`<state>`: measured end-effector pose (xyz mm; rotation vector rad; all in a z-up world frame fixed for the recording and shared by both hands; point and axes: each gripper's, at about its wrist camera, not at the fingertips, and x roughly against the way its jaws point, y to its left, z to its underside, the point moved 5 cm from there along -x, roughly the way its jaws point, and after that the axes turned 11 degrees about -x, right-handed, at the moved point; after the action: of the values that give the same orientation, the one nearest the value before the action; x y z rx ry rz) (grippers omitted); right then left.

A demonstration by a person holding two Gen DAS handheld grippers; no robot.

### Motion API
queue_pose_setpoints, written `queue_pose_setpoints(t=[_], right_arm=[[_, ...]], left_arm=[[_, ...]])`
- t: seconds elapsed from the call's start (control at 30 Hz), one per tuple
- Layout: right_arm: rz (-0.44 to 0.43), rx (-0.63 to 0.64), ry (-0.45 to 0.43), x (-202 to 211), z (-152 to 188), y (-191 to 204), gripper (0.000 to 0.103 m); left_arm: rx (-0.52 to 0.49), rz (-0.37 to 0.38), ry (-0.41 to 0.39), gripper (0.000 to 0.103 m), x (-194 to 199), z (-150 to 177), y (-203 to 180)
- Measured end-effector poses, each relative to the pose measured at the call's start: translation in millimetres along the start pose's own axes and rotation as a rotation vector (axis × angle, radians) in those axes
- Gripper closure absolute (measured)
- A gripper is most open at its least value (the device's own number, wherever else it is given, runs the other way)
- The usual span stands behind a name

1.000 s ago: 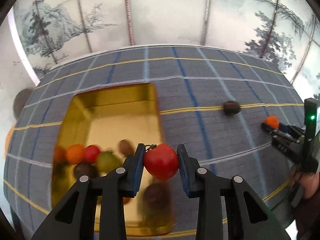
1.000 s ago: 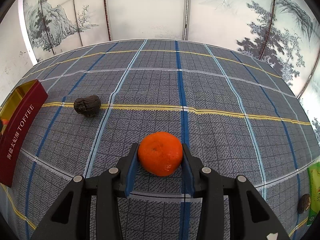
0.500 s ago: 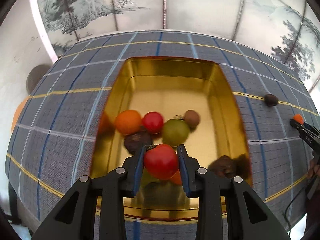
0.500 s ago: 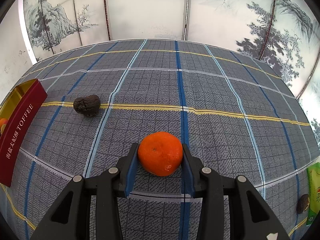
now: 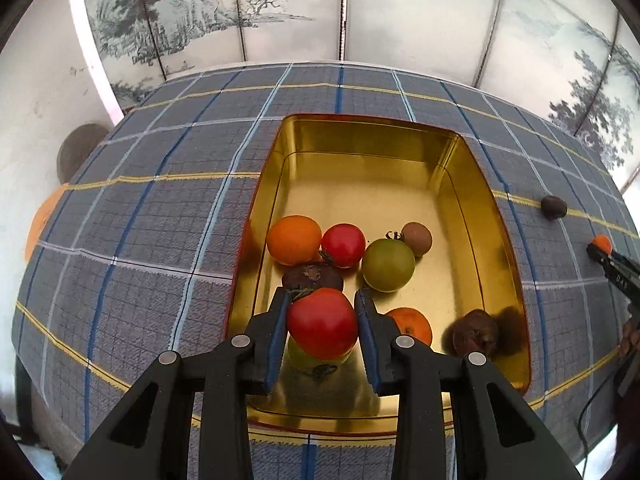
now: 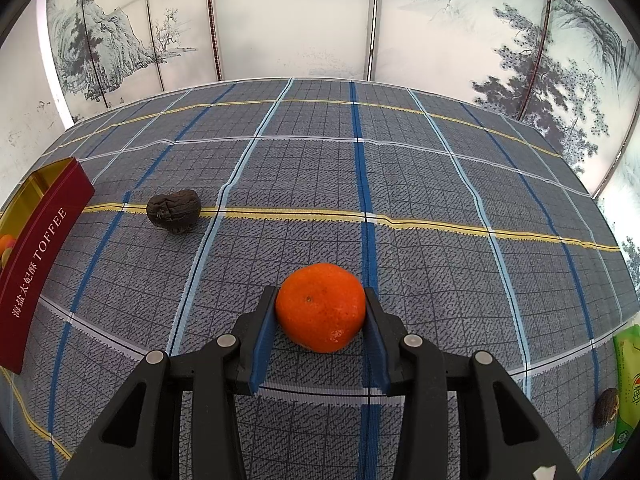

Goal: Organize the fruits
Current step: 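Lower the red tomato into the tin and open the left tool, then carry the mandarin orange into the tin and open the right tool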

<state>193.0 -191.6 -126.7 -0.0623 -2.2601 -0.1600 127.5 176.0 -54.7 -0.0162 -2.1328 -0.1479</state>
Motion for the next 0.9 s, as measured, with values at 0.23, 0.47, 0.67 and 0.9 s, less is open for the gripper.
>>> queue_pose_setpoints(t=[0.23, 0.47, 0.67, 0.9], right_arm=[[-0.001, -0.004, -0.001, 1, 0, -1, 0.065], [-0.027, -0.033, 0.020, 4, -2, 6, 0.066], [-0.134, 0.042, 0.024, 21, 0, 59, 0.066], [-0.338, 0.215, 0.027, 52, 10, 165, 0.066]], left_arm=[[-0.038, -0.009, -0.017, 0.069, 2, 3, -10], [-0.042, 0.018, -0.013, 0.067, -1, 7, -16], [-0.044, 0.000, -0.043, 0.050, 7, 10, -17], [0.064, -0.017, -0.084, 0.041, 31, 13, 9]])
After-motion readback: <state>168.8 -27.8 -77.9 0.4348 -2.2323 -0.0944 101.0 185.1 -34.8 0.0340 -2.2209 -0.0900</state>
